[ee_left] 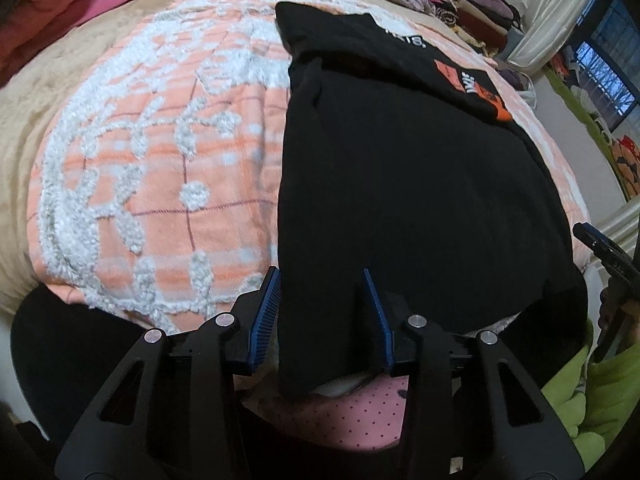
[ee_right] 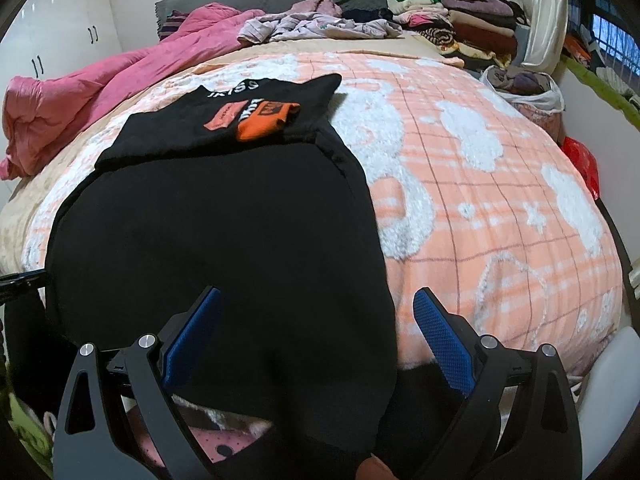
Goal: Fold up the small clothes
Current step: 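Close both grippers on the black shirt hem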
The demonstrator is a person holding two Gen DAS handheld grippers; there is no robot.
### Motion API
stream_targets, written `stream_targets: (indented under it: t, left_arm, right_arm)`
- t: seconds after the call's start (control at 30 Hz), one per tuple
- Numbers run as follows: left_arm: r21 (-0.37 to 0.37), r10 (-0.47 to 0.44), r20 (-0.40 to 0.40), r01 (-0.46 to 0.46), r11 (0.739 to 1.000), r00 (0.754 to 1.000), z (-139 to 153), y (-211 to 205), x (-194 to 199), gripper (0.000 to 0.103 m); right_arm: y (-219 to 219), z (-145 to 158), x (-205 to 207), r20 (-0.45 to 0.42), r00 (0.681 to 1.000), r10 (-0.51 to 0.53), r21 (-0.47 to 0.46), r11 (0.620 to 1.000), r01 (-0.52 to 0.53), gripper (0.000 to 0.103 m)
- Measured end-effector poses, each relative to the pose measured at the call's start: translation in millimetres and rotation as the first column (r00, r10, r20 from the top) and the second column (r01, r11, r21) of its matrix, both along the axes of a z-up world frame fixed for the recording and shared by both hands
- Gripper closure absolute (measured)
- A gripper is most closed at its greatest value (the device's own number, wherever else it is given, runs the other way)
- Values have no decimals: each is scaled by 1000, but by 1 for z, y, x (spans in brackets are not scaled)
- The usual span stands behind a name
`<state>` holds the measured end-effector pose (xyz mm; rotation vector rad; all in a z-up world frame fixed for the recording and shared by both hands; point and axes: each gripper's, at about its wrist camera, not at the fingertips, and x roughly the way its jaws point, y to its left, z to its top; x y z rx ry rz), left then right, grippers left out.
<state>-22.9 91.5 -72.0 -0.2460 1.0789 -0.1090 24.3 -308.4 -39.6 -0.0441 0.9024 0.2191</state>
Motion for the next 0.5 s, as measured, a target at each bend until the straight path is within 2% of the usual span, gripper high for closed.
stream_targets:
  t: [0.33, 0.4, 0.5]
  left_arm:
    - [0, -26, -50, 26, 1000, 998, -15, -8, -1, 69]
    - [-6, -19, -51, 19, 1000, 999, -15, -7, -1, 72]
    - [-23, -19, -61, 17, 1000, 998, -16, -5, -5, 74]
  right_arm:
    - [-21, -15, -8, -60, 998, -12, 60, 998, 16, 9]
    - [-24, -20, -8, -83, 997, -5, 82, 997, 11, 11]
    - [-23, -26, -7, -107, 994, 19, 104, 995, -8, 37]
